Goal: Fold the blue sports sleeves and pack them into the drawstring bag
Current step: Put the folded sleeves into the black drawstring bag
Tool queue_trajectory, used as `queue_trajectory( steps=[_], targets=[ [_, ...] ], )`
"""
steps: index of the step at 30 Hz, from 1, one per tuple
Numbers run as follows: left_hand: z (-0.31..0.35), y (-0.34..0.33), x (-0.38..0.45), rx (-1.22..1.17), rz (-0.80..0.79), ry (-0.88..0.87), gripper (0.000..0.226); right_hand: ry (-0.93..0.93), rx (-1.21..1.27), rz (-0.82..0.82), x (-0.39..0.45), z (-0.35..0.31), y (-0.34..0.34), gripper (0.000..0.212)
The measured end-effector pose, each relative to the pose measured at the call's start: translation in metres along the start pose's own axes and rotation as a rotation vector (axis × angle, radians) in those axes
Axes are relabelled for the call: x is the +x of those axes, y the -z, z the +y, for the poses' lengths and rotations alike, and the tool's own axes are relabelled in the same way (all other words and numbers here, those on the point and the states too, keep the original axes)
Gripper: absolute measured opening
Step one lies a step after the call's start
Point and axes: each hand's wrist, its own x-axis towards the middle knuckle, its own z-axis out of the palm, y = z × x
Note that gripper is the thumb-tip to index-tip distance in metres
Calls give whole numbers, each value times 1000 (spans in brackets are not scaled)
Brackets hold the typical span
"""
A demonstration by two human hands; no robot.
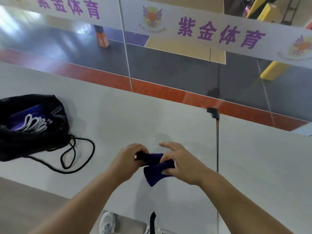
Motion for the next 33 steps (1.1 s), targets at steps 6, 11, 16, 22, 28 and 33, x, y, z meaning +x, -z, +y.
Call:
queue_trajectory(
  steps=[6,11,16,22,28,33],
  targets=[
    [-23,45,-22,-91,-53,-5,38,72,-68,8,25,-36,-34,18],
    [-62,96,-49,14,-96,0,38,84,-229,22,54,-84,-67,18],
    [-117,165,-83,346,-123,82,25,27,-386,52,86,-145,-99,18],
    [-174,249,-118,510,-125,161,27,-99,-469,109,124,-202,-130,12],
    [-208,317,-122,495,-30,205,20,-56,-414,196,159,-245,-141,11],
    [-225,358,-102,527,22,225,13,7,-329,280,200,-262,-142,10]
  ],
)
